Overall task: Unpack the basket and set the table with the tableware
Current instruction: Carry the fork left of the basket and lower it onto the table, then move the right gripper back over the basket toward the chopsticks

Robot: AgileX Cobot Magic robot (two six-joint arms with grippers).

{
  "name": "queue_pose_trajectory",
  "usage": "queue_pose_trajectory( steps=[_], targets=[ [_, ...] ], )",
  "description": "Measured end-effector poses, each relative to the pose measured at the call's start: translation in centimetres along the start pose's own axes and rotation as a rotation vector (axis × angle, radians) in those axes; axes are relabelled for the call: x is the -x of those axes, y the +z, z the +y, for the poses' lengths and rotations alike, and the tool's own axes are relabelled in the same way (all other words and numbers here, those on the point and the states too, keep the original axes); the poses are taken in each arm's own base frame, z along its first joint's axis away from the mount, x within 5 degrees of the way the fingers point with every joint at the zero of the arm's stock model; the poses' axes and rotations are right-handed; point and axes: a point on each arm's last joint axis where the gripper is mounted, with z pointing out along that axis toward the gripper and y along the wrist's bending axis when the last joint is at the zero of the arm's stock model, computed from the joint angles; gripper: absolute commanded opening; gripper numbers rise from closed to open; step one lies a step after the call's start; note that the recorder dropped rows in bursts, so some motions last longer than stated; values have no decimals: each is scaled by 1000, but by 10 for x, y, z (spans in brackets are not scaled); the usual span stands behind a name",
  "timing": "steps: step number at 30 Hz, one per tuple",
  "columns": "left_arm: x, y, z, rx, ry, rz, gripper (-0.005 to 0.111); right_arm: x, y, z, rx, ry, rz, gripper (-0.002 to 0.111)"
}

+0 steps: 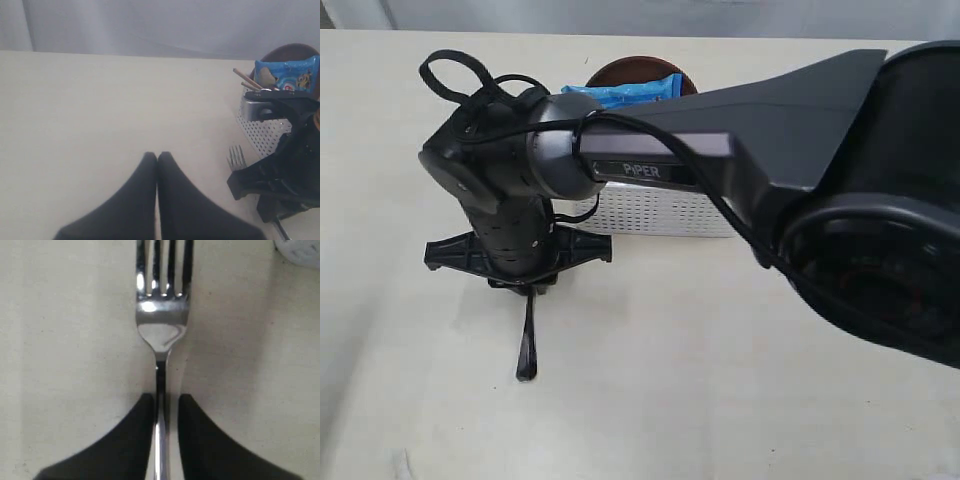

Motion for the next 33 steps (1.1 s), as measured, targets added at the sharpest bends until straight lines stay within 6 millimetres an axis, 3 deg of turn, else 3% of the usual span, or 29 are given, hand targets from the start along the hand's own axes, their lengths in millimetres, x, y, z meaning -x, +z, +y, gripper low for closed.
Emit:
queue_pose_trajectory(
  steps=[3,9,12,15,18,20,24,29,33],
  targets=[
    [0,0,0,0,0,0,0,0,0,0,1,1,1,54],
    [0,0,0,0,0,0,0,0,-1,0,-1,3,4,54],
    [0,0,0,0,0,0,0,0,-11,-2,-6,-7,5,54],
    [0,0,0,0,0,0,0,2,-36,-4,19,-42,-16,54],
    [0,0,0,0,0,0,0,4,-74,-9,52,-122,-62,50],
    [0,0,0,0,0,0,0,5,-100,-15,64,-213,-105,38],
    [0,0,0,0,0,0,0,5,-144,-31,35,-425,-173,-1],
    [0,0,0,0,0,0,0,16,-187,-59,-132,-628,-337,0],
    [0,0,0,0,0,0,0,35,-197,-81,-208,-668,-379,0]
  ],
)
